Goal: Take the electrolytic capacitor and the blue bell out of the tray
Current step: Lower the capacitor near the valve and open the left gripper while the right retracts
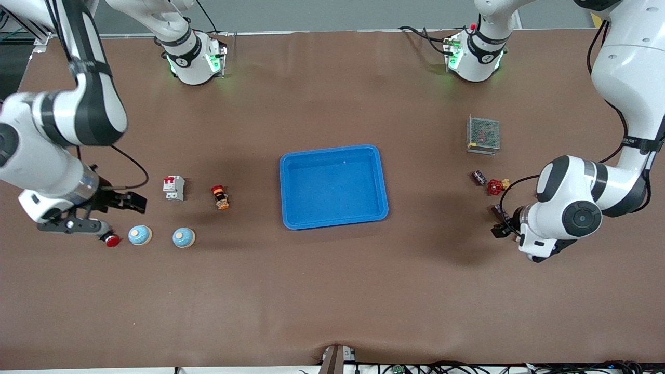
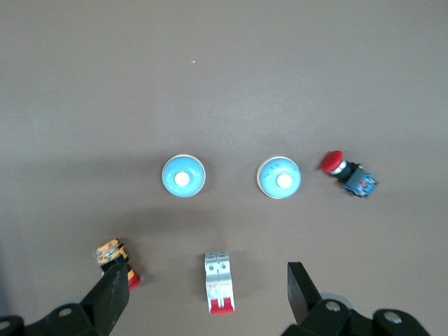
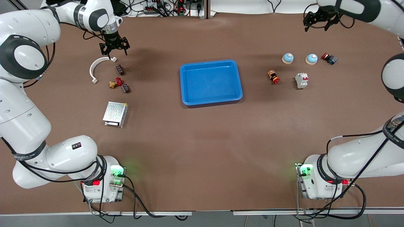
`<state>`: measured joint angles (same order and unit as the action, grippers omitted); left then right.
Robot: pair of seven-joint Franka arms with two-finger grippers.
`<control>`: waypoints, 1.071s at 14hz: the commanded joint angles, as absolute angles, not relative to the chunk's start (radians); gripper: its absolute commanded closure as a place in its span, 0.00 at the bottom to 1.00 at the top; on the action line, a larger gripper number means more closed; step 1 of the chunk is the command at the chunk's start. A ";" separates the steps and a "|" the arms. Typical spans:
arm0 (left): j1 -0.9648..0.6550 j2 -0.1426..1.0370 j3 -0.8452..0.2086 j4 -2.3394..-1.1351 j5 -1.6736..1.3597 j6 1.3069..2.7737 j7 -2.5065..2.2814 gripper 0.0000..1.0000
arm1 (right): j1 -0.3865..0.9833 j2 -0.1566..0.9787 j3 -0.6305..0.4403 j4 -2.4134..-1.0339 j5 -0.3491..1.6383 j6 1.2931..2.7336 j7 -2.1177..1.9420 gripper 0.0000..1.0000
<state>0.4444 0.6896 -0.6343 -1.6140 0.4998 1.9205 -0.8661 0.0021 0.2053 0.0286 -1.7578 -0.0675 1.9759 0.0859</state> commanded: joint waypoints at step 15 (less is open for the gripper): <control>0.459 0.483 -0.836 -1.457 0.499 1.637 -0.761 0.00 | -0.112 0.124 0.048 -1.417 -0.061 1.626 0.094 0.00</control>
<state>0.4467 0.5140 -0.8161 -1.4631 0.4998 1.6627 -0.7817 -0.0973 0.1343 0.0316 -1.4404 -0.0726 1.6619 0.0868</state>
